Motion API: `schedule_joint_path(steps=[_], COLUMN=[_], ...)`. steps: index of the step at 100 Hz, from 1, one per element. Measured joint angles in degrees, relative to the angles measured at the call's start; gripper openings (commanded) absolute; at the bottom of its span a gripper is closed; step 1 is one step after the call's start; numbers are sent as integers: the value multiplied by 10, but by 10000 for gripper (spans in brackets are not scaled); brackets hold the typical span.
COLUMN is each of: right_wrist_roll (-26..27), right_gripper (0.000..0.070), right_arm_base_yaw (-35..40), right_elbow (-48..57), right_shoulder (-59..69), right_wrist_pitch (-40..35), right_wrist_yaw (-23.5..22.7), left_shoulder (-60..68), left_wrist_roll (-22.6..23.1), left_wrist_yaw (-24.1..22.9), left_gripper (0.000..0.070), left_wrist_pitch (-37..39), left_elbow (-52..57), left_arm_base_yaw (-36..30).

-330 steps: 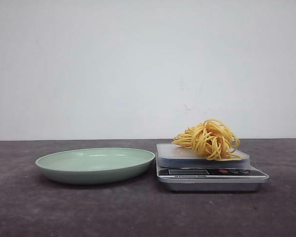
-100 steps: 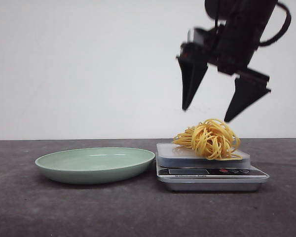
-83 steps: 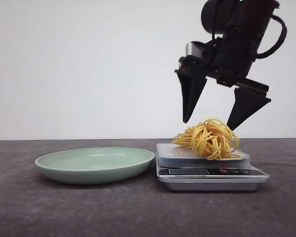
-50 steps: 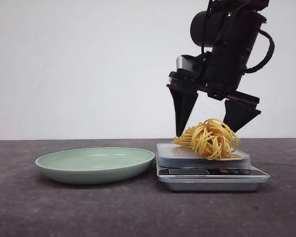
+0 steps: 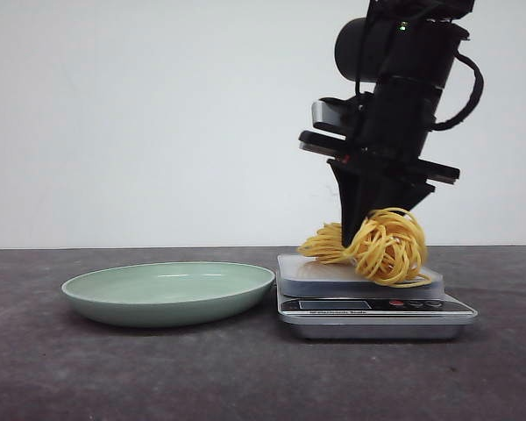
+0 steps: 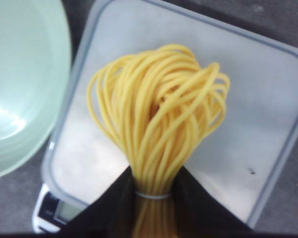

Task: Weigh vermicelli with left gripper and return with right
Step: 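Lift the vermicelli with the right gripper and carry it toward the plate, then lower the vermicelli onto the green plate and open the right gripper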

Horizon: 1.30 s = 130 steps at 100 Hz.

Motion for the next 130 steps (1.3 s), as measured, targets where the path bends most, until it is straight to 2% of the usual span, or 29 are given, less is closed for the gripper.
schedule_joint_path(steps=[34,51,79,107,130], right_wrist_roll=[0,11,64,122,183], right_gripper=[3,3,3,3,3], right_arm_base_yaw=[80,121,156,155,152], right_elbow=[92,109,111,111,111], right_shoulder=[0,0,20,111,136], right_wrist_pitch=[3,45,137,158,188], right_wrist_yaw=[-13,-13,-23,-42,-43], left_shoulder=[0,0,0,0,0], left_wrist_roll=[0,0,0,0,0], left_wrist_yaw=[0,0,0,0,0], left_gripper=[387,387,387,387,387], left_wrist_pitch=[0,1,5,-3,-7], left_elbow=[0,0,0,0,0], left_arm_base_yaw=[0,0,0,0,0])
